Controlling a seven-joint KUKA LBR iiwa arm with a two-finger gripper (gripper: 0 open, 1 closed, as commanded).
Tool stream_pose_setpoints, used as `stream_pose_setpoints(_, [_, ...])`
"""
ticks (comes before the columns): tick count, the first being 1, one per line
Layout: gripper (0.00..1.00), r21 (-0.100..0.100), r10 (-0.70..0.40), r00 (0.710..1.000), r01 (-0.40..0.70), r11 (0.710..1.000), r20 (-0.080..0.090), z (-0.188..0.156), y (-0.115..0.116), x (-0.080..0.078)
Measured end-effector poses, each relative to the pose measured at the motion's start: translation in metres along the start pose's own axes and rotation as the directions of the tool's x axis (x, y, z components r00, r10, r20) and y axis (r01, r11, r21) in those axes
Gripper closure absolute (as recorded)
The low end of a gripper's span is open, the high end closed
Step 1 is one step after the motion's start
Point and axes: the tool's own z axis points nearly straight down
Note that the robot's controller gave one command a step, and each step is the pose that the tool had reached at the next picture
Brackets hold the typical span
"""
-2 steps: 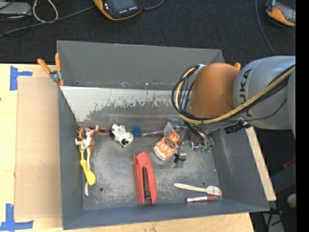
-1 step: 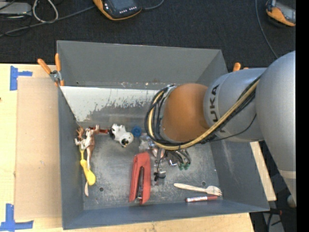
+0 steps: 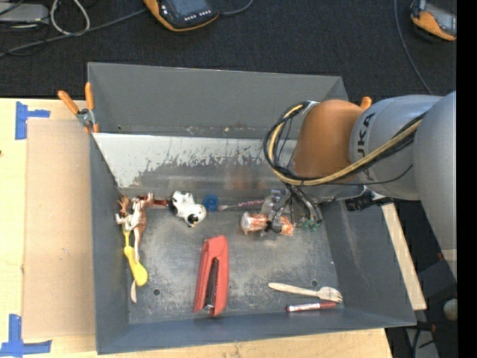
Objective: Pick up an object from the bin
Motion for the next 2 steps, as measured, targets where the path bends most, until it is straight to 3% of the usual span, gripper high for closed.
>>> stream_pose_setpoints(1, [1.00,0.000,0.000,1.000,0.000,1.000,0.000,0.000,0.000,0.000])
stream_pose_setpoints(2, [1.00,0.000,-0.016,1.000,0.016,1.000,-0.004,-0.084,0.007,0.007])
